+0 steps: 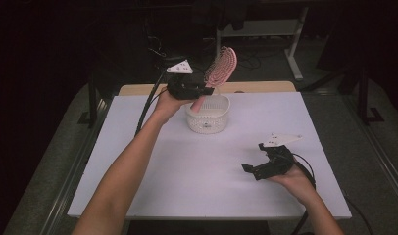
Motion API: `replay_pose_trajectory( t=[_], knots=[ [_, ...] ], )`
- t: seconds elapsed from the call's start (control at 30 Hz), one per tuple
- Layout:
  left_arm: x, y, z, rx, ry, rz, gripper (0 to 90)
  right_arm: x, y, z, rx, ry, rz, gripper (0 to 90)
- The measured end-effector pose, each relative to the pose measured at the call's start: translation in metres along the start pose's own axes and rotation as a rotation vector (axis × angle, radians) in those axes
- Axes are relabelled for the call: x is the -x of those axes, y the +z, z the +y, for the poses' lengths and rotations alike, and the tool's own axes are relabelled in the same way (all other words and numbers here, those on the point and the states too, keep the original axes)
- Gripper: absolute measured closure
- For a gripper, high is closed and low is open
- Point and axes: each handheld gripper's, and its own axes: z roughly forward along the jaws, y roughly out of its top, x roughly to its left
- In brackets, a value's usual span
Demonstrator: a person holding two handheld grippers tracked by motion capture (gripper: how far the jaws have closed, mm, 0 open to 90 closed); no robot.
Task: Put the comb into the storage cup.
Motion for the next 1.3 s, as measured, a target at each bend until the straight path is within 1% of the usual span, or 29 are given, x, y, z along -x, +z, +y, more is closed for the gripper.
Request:
replay_pose_trajectory(
  t=[0.07,0.27,0.3,0.4,0.57,0.7,0.83,1.03,1.17,1.3],
  knots=[
    [-0.001,0.004,-0.002,-0.008,0.007,0.004,70.6,0.0,0.0,0.0,0.0,0.0,0.001,0.2],
    [-0.005,0.013,-0.009,-0.025,0.008,0.004,70.6,0.0,0.0,0.0,0.001,0.001,0.001,0.2],
    [-0.006,0.016,-0.012,-0.043,0.012,0.009,70.6,0.0,0.0,0.0,0.001,0.0,0.001,0.1],
    [-0.006,0.021,-0.016,-0.065,0.012,0.011,70.6,0.001,-0.001,0.0,0.004,-0.002,-0.001,0.1],
    [-0.006,0.027,-0.023,-0.096,0.026,0.015,70.5,0.001,-0.001,-0.001,0.004,0.003,0.0,0.1],
    [-0.008,0.031,-0.028,-0.114,0.016,0.017,70.5,0.001,-0.001,0.0,0.002,0.001,0.001,0.2],
    [-0.01,0.034,-0.033,-0.149,0.015,0.019,70.5,0.001,0.0,0.0,0.0,0.001,0.001,0.2],
    [-0.01,0.041,-0.038,-0.193,0.029,0.023,70.4,0.001,0.0,0.0,0.0,0.001,0.001,0.1],
    [-0.01,0.044,-0.04,-0.204,0.019,0.016,70.4,0.001,0.0,0.0,0.0,0.001,0.001,0.1],
    [-0.009,0.047,-0.043,-0.229,0.016,0.01,70.2,0.001,0.0,-0.001,0.001,0.002,0.0,0.2]
  ],
)
